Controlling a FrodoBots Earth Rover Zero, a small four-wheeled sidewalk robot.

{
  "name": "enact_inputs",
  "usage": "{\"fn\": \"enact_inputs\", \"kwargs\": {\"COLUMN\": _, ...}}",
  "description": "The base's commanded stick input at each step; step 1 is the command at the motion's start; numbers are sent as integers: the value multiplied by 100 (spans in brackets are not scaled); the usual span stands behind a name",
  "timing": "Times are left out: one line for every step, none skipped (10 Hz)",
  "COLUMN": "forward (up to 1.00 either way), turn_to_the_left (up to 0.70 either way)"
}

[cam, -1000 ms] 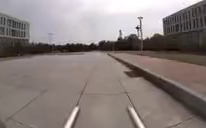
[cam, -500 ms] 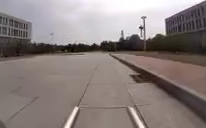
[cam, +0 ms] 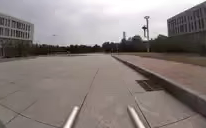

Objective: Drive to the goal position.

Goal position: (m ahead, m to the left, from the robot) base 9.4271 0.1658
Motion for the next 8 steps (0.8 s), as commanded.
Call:
{"fn": "enact_inputs", "kwargs": {"forward": 69, "turn_to_the_left": 0}}
{"fn": "enact_inputs", "kwargs": {"forward": 69, "turn_to_the_left": 0}}
{"fn": "enact_inputs", "kwargs": {"forward": 69, "turn_to_the_left": 0}}
{"fn": "enact_inputs", "kwargs": {"forward": 69, "turn_to_the_left": 0}}
{"fn": "enact_inputs", "kwargs": {"forward": 69, "turn_to_the_left": 0}}
{"fn": "enact_inputs", "kwargs": {"forward": 69, "turn_to_the_left": 0}}
{"fn": "enact_inputs", "kwargs": {"forward": 69, "turn_to_the_left": 0}}
{"fn": "enact_inputs", "kwargs": {"forward": 69, "turn_to_the_left": 0}}
